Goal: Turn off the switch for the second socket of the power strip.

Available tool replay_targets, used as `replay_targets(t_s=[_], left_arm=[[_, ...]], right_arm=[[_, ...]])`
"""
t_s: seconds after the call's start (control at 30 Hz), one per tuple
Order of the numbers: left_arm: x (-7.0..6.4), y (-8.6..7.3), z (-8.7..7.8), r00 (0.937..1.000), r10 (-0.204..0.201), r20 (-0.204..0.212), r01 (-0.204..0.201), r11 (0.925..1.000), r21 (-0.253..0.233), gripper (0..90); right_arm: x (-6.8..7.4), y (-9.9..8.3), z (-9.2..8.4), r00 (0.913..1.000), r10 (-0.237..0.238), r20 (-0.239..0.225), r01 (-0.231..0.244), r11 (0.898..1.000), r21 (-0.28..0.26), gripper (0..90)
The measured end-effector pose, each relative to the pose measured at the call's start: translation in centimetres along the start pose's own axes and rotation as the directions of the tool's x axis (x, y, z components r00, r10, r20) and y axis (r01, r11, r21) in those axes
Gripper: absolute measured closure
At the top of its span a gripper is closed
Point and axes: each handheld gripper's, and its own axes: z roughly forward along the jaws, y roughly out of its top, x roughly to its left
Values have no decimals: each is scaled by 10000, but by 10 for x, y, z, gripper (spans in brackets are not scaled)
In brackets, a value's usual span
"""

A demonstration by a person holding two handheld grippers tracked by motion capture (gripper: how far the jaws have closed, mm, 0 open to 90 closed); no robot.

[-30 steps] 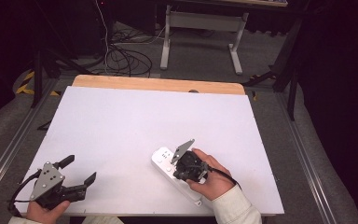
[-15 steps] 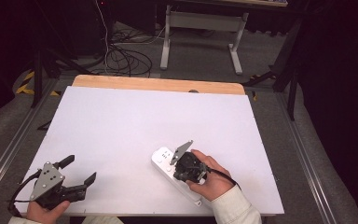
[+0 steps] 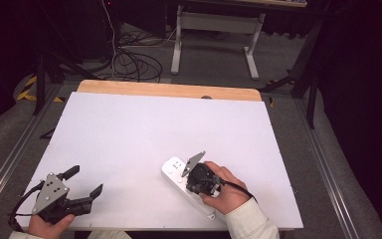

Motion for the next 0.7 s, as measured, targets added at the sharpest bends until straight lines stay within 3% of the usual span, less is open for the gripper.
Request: replay_targets(t_s=[0.17, 0.23, 0.7], left_arm=[[0, 0, 0, 10000, 8, 6, -8, 10000, 1, 121], [0, 0, 0, 10000, -1, 7, 1, 10000, 16, 121], [-1, 0, 1, 10000, -1, 10, 1, 10000, 34, 121]], right_arm=[[1, -1, 0, 9999, -95, 60, 96, 9999, -101, 900], [0, -1, 0, 9998, -158, -123, 156, 9997, -201, 900], [-2, -1, 1, 9995, 101, -307, -106, 9999, -134, 900]])
